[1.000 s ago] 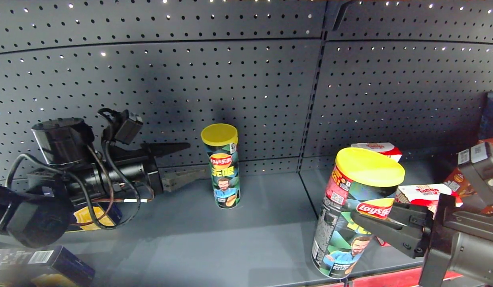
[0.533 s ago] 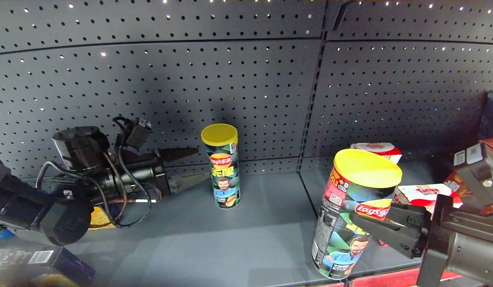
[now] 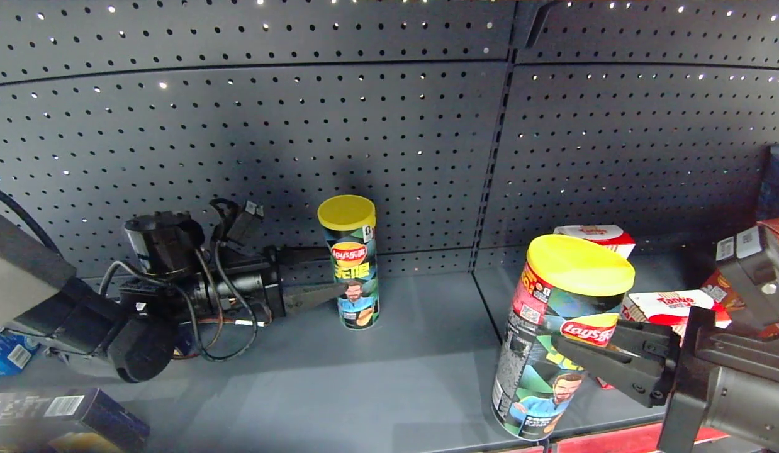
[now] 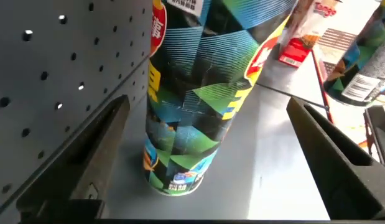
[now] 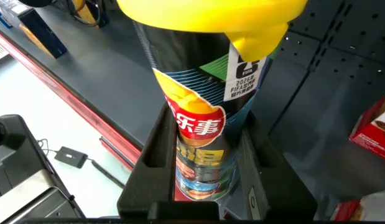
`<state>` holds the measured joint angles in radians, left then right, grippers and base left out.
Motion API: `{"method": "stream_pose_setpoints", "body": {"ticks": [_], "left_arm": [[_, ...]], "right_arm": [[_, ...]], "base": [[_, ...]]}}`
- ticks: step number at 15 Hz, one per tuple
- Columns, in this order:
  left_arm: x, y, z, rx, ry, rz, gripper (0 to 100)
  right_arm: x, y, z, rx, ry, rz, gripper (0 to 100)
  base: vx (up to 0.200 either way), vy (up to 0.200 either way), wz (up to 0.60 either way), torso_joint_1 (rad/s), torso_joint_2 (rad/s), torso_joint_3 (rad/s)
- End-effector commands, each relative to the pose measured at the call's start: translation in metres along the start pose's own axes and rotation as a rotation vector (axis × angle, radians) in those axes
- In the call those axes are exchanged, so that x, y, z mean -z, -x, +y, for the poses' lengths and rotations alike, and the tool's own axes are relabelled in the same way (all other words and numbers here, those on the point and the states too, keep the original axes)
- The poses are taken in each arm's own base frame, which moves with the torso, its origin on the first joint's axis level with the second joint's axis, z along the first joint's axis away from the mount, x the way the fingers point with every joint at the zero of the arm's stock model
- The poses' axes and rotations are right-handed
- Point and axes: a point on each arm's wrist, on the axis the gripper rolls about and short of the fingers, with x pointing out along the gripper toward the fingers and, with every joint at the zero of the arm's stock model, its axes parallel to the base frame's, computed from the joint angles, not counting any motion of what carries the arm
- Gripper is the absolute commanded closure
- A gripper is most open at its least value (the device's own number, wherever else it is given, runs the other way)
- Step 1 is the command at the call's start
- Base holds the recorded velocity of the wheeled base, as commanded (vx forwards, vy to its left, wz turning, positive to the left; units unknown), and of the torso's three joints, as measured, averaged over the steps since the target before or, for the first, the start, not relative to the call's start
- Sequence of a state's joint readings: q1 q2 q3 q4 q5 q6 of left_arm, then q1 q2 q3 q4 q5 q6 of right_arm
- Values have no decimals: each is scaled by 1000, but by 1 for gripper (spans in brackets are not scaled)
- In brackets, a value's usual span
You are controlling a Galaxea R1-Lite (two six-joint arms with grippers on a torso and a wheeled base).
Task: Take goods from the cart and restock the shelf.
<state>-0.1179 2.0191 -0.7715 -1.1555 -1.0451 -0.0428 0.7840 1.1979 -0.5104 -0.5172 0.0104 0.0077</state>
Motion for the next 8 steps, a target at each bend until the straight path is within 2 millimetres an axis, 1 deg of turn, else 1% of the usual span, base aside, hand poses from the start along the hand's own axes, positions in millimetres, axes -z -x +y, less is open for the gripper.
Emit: {"method": "stream_pose_setpoints", "body": {"ticks": [1,3,5,6,8], "left_arm": [[10,-6,10,13,17,10,0],[14,-11,20,13,15,9,0],[14,-13,23,15,6,3,0],[17,-18,29,29,2,-4,0],[16,-22,33,36,1,-18,0]], "right_arm": [[0,0,0,-2,-2,2,100],[0,0,0,-3,-1,0,100],[0,0,0,0,-2,-1,100],[0,0,-1,6,-3,-2,100],[1,0,-2,12,-4,1,100]], "base": [[0,0,0,0,0,0],[0,0,0,0,0,0],[0,0,0,0,0,0],[0,0,0,0,0,0],[0,0,0,0,0,0]]}}
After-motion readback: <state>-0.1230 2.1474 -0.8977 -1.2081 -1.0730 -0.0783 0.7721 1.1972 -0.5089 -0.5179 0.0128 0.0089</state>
